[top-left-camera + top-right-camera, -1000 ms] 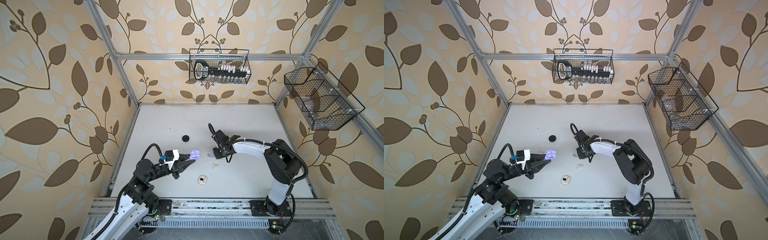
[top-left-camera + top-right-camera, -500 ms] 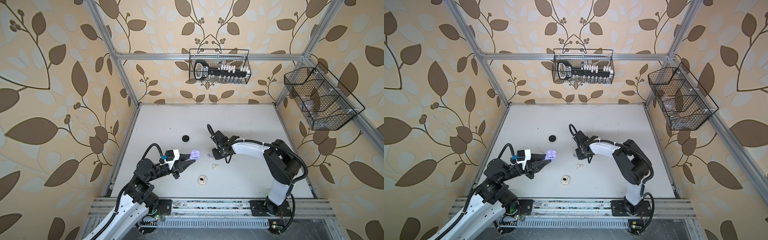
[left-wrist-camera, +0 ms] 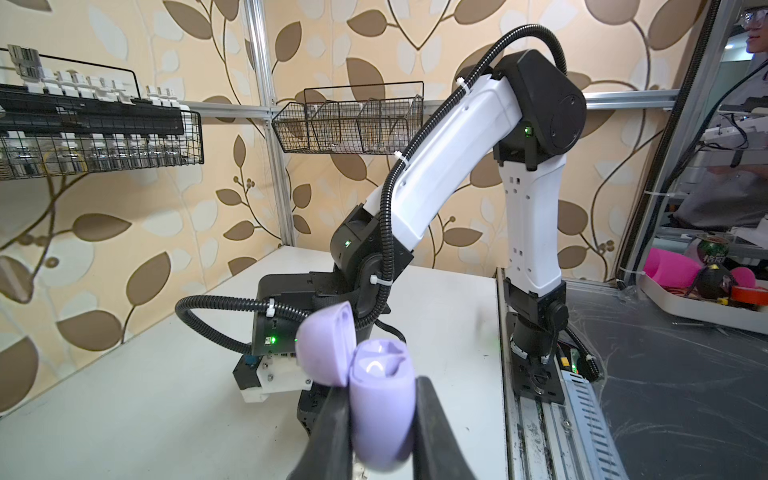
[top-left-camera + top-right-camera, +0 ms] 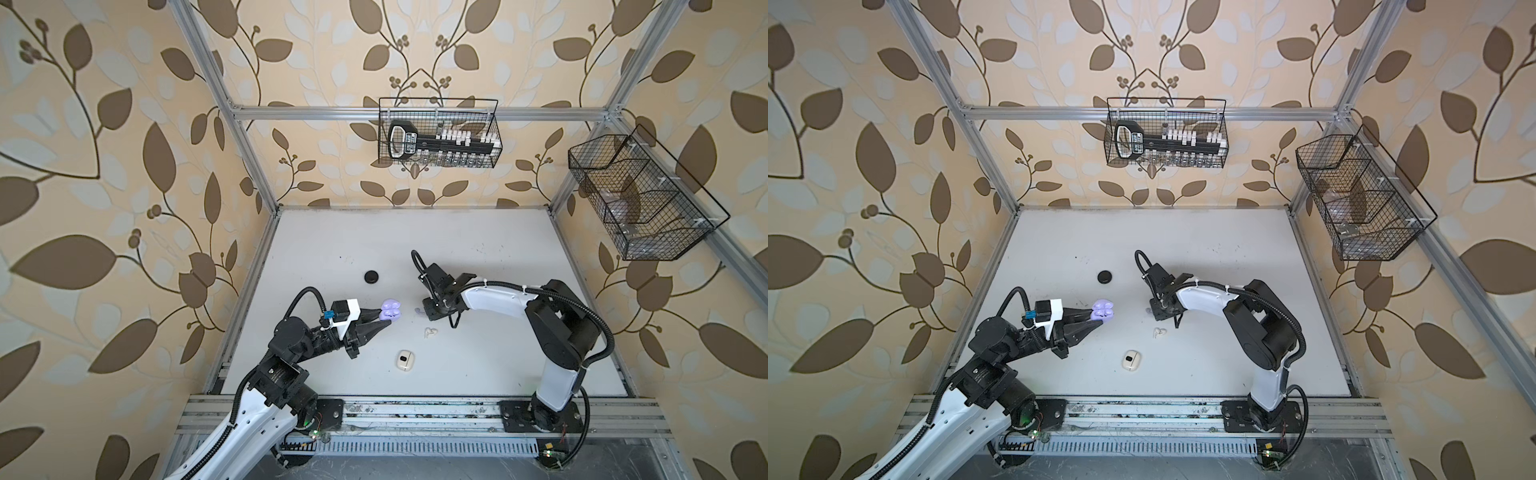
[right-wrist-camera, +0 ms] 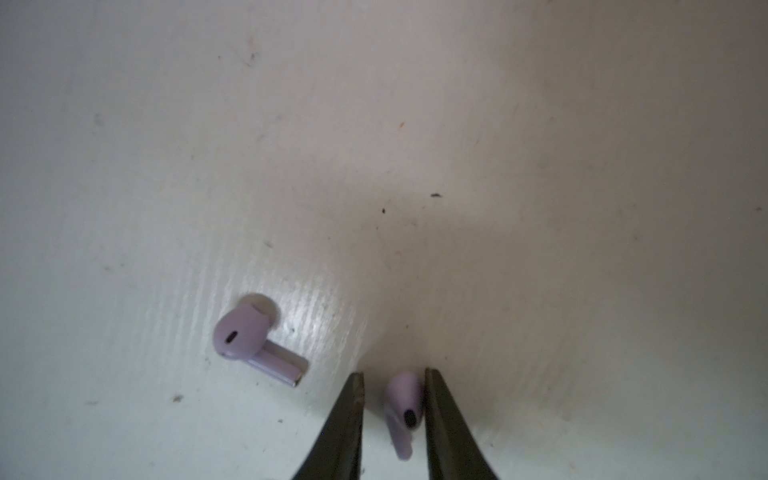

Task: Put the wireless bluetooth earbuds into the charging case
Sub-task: 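Close the right gripper on the lilac earbud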

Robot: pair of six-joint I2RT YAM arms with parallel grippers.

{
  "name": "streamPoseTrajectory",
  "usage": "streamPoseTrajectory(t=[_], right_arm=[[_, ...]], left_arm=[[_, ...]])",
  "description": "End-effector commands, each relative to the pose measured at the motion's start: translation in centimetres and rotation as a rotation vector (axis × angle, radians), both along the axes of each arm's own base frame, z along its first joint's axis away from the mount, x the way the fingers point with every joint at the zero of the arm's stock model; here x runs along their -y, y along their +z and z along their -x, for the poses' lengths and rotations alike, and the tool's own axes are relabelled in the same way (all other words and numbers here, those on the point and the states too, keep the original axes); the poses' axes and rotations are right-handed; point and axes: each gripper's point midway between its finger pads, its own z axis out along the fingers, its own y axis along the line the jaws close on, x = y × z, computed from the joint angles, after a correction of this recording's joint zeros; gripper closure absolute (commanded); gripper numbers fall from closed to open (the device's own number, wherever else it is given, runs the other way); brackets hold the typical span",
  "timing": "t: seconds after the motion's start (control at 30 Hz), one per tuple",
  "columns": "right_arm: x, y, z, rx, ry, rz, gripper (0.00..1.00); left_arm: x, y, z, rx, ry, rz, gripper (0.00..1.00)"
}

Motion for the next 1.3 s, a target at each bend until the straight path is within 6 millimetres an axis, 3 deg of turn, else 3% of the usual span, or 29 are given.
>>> streamPoseTrajectory(t=[0.0,0.53,1.0,1.13,1.27], right_arm=[[1.1,-1.6,1.1,-0.037,-0.011,0.070,0.74],[1.7,-1.5,1.5,-0.029,-0.009,0.083,0.74],[1.7,-1.2,1.5,-0.029,-0.021,0.056,0.86],[1.3,-0.2,1.3,-0.013,-0.029,0.016,0.88],[1.6,2.1,0.8,0.041,-0.052,-0.034,0.88]], left_arm=[[0.1,1.3,1.2,0.055,-0.040,0.018,1.00],[0.0,1.4,1.2,0.048,-0.038,0.016,1.00],[0.1,1.3,1.0,0.046,-0.038,0.014,1.00],[0.1,1.3,0.7,0.052,-0.025,0.013,1.00],[0.2,1.3,0.0,0.050,-0.004,0.009,1.00]])
